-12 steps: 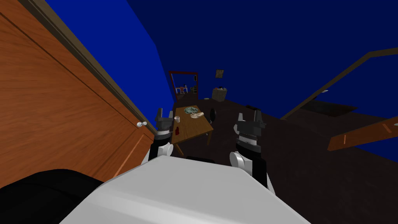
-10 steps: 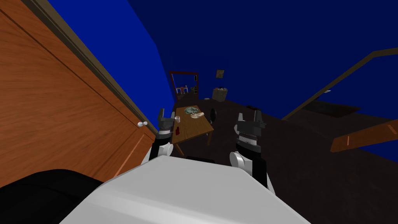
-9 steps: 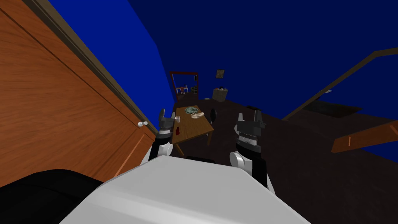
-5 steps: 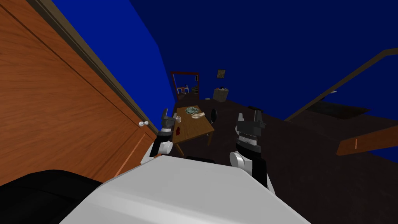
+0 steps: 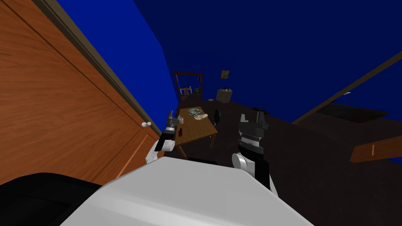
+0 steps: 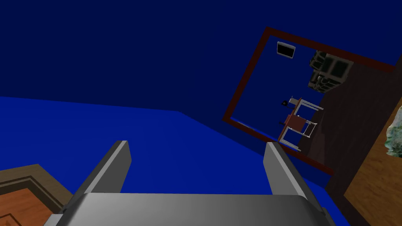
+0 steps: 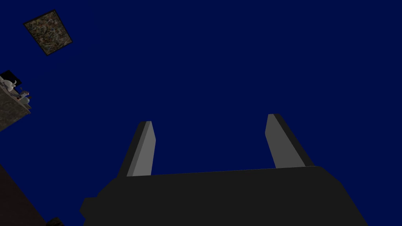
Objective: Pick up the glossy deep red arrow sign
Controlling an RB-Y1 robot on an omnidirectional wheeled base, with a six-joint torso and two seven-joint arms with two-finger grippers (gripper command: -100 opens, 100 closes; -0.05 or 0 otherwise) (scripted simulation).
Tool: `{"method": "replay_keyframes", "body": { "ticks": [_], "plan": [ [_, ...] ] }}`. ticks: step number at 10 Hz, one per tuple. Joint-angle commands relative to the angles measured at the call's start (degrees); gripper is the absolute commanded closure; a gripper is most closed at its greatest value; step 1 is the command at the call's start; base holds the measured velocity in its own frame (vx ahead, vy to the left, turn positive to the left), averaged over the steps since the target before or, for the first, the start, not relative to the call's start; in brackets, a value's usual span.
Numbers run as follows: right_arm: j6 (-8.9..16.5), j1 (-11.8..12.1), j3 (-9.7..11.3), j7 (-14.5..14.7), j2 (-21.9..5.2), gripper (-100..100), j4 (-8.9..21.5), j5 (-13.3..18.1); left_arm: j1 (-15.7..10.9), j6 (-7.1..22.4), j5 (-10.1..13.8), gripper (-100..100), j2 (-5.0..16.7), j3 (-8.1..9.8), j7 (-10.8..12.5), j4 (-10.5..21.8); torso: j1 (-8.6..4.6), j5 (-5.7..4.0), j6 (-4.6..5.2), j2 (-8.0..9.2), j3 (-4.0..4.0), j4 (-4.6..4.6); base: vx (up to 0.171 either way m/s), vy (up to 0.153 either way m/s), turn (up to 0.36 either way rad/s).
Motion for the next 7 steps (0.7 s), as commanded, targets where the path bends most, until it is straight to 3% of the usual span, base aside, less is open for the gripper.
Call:
{"method": "replay_keyframes", "body": {
  "ticks": [1,2,3,4,5,6,7],
  "plan": [
    [0.0,0.0,0.0,0.0,0.0,0,0.0,0.0,-1.77,2.86,-0.17,-100,0.31,0.83,2.86,2.29,0.0,0.0,0.0,0.0,0.0,0.0,0.025,0.003,0.075],
    [0.0,0.0,0.0,0.0,0.0,0,0.0,0.0,-1.77,3.59,-0.17,-100,0.31,0.83,3.4,2.29,0.0,0.0,0.0,-0.02,-0.01,0.0,0.019,0.002,0.026],
    [0.0,0.0,0.0,0.0,0.0,0,0.0,0.0,-3.11,5.57,-0.27,-100,0.49,1.45,5.62,3.89,-0.01,0.0,0.01,0.0,0.0,0.0,0.021,0.002,0.043],
    [0.0,0.0,0.0,0.0,0.0,0,0.0,0.0,-3.11,6.02,-0.27,-100,0.49,1.45,5.62,3.89,-0.01,0.0,0.0,-0.01,0.0,0.0,0.016,0.002,0.023],
    [0.0,0.0,0.0,0.0,0.0,0,0.0,0.0,-4.52,8.38,-0.38,-100,0.66,2.08,7.91,5.58,-0.01,0.0,0.01,0.02,0.01,0.0,0.018,-0.001,0.042],
    [0.0,0.0,0.0,0.0,0.0,0,0.0,0.0,-4.52,8.53,-0.38,-100,0.66,2.08,7.91,5.58,-0.01,0.0,0.0,0.01,0.01,0.0,0.015,-0.002,0.027],
    [0.0,0.0,0.0,0.0,0.0,0,0.0,0.0,-5.97,10.5,-0.49,-100,0.79,2.73,10.25,7.35,-0.03,-0.01,0.01,0.02,0.01,0.01,0.019,0.0,0.043]
  ]
}}
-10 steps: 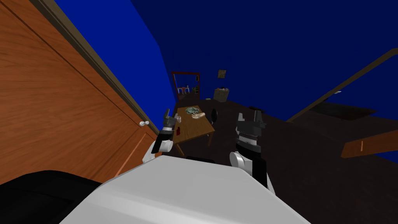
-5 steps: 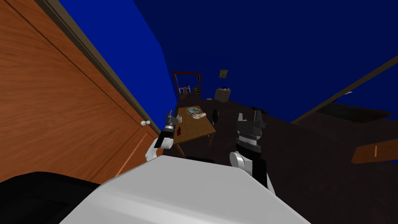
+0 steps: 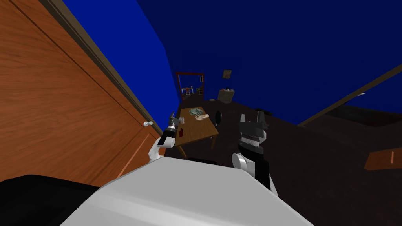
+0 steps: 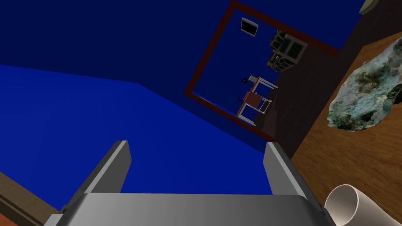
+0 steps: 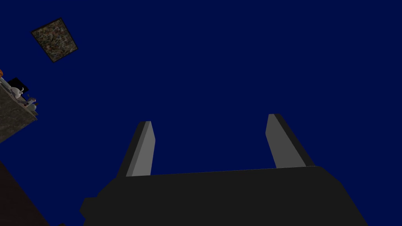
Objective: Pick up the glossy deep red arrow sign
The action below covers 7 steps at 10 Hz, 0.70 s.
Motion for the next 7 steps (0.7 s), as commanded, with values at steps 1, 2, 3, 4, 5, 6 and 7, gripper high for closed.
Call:
{"method": "replay_keyframes", "body": {
  "ticks": [1,2,3,4,5,6,7],
  "plan": [
    [0.0,0.0,0.0,0.0,0.0,0,0.0,0.0,-1.09,2.02,-0.2,-100,-0.21,0.26,1.19,1.05,0.0,0.0,0.0,0.0,0.0,0.0,0.018,0.0,0.025],
    [0.0,0.0,0.0,0.0,0.0,0,0.0,0.0,-2.59,4.19,-0.31,-100,-0.11,0.92,3.59,2.92,-0.01,0.0,0.01,0.0,0.0,0.0,0.021,0.001,0.041],
    [0.0,0.0,0.0,0.0,0.0,0,0.0,0.0,-2.59,4.69,-0.31,-100,-0.11,0.92,3.59,2.92,0.0,0.0,0.0,-0.01,0.0,0.0,0.018,0.0,0.029],
    [0.0,0.0,0.0,0.0,0.0,0,0.0,0.0,-4.13,7.08,-0.42,-100,-0.07,1.59,6.02,4.9,-0.01,0.0,0.01,0.0,0.0,0.0,0.02,-0.001,0.06],
    [0.0,0.0,0.0,0.0,0.0,0,0.0,0.0,-4.13,7.42,-0.42,-100,-0.07,1.59,6.02,4.9,-0.01,0.0,0.0,-0.02,-0.01,-0.01,0.019,-0.004,0.021],
    [0.0,0.0,0.0,0.0,0.0,0,0.0,0.0,-5.72,9.77,-0.54,-100,-0.07,2.28,8.3,6.98,-0.01,0.0,0.0,0.0,0.0,0.0,0.022,-0.001,0.048],
    [0.0,0.0,0.0,0.0,0.0,0,0.0,0.0,-5.72,10.21,-0.54,-100,-0.07,2.28,8.48,6.98,-0.01,0.0,0.0,-0.02,-0.01,-0.01,0.018,-0.001,0.024]
  ]
}}
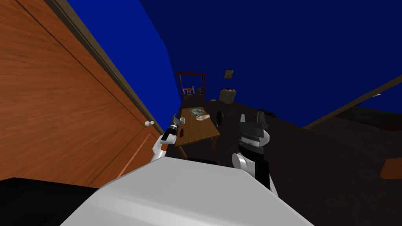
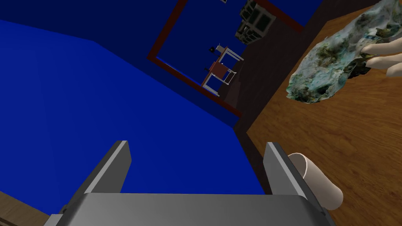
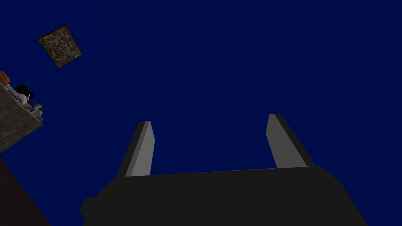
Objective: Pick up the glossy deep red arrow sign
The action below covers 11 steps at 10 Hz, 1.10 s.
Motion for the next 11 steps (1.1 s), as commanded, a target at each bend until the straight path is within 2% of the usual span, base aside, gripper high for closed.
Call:
{"method": "replay_keyframes", "body": {
  "ticks": [1,2,3,4,5,6,7,8,9,10,11],
  "plan": [
    [0.0,0.0,0.0,0.0,0.0,0,0.0,0.0,-1.83,2.86,0.02,-100,0.26,0.89,2.86,2.22,0.0,0.0,0.0,0.0,0.0,0.0,0.02,-0.001,0.057],
    [0.0,0.0,0.0,0.0,0.0,0,0.0,0.0,-1.83,3.79,0.02,-100,0.26,0.89,3.14,2.22,0.0,0.0,-0.01,0.0,0.0,0.0,0.018,-0.003,0.024],
    [0.0,0.0,0.0,0.0,0.0,0,0.0,0.0,-3.48,6.12,-0.1,-100,0.19,1.58,5.46,4.23,-0.01,0.0,0.01,0.0,0.0,0.0,0.027,-0.004,0.042],
    [0.0,0.0,0.0,0.0,0.0,0,0.0,0.0,-3.48,6.67,-0.1,-100,0.19,1.58,5.63,4.51,0.0,0.0,0.0,-0.04,-0.02,-0.01,0.021,-0.005,0.022],
    [0.0,0.0,0.0,0.0,0.0,0,0.0,0.0,-5.16,8.88,-0.21,-100,0.09,2.27,8.12,6.9,-0.01,0.0,0.0,-0.01,-0.01,-0.01,0.02,-0.007,0.048],
    [0.0,0.0,0.0,0.0,0.0,0,0.0,0.0,-5.16,9.59,-0.21,-100,0.09,2.27,8.12,6.9,-0.02,0.0,0.0,-0.01,0.0,0.0,0.017,-0.007,0.03],
    [0.0,0.0,0.0,0.0,0.0,0,0.0,0.0,-6.87,11.94,-0.33,-100,-0.02,2.95,10.59,8.9,-0.03,0.0,0.01,0.0,0.0,0.0,0.021,-0.01,0.048],
    [0.0,0.0,0.0,0.0,0.0,0,0.0,0.0,-6.87,12.52,-0.33,-100,-0.02,2.95,10.59,9.37,-0.04,-0.01,0.0,-0.02,-0.01,0.0,0.022,-0.008,0.017],
    [0.0,0.0,0.0,0.0,0.0,0,0.0,0.0,-8.59,14.7,-0.44,-100,-0.15,3.63,13.04,11.75,-0.02,-0.01,0.0,-0.01,-0.01,0.0,0.025,-0.006,0.044],
    [0.0,0.0,0.0,0.0,0.0,0,0.0,0.0,-8.59,15.45,-0.44,-100,-0.15,3.63,13.04,11.91,-0.01,0.0,0.0,-0.02,-0.01,-0.01,0.021,-0.004,0.025],
    [0.0,0.0,0.0,0.0,0.0,0,0.0,0.0,-10.31,17.37,-0.55,-100,-0.3,4.29,15.46,14.51,-0.02,0.0,0.01,-0.02,-0.01,0.0,0.026,-0.007,0.043]
  ]
}}
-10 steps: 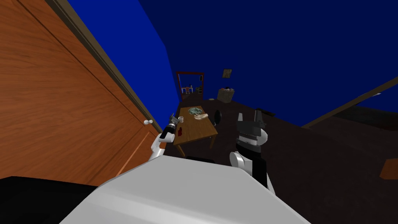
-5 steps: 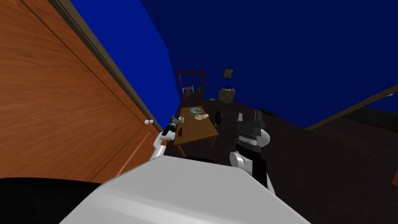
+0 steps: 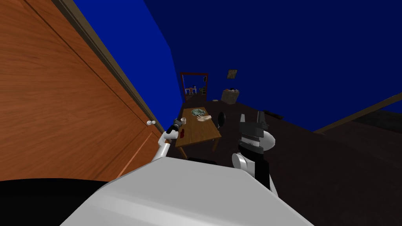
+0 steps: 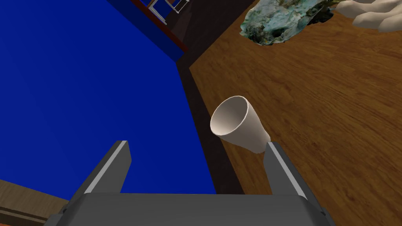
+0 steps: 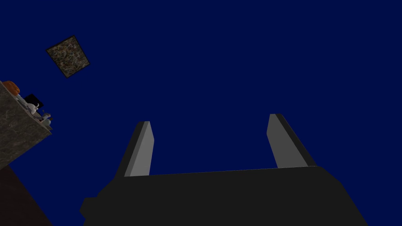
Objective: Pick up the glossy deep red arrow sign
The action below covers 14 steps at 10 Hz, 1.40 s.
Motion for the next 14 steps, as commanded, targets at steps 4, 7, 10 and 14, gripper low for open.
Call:
{"method": "replay_keyframes", "body": {
  "ticks": [4,7,10,14],
  "plan": [
    [0.0,0.0,0.0,0.0,0.0,0,0.0,0.0,-3.63,6.95,-0.01,-100,-0.17,1.51,6.15,6.08,0.01,0.0,0.0,0.04,0.02,0.0,0.02,-0.008,0.035],
    [0.0,0.0,0.0,0.0,0.0,0,0.0,0.0,-5.29,10.59,-0.13,-100,-0.35,2.15,8.42,9.15,0.01,0.0,0.0,0.02,0.01,0.0,0.02,-0.006,0.027],
    [0.0,0.0,0.0,0.0,0.0,0,0.0,0.0,-8.49,15.29,-0.37,-100,-0.72,3.39,12.75,14.04,0.02,0.0,-0.01,0.05,0.03,0.01,0.018,-0.006,0.04],
    [0.0,0.0,0.0,0.0,0.0,0,0.0,0.0,-11.47,20.92,-0.6,-100,-1.13,4.55,16.76,19.1,0.02,0.0,-0.01,0.06,0.03,0.01,0.017,-0.004,0.03]
  ]
}}
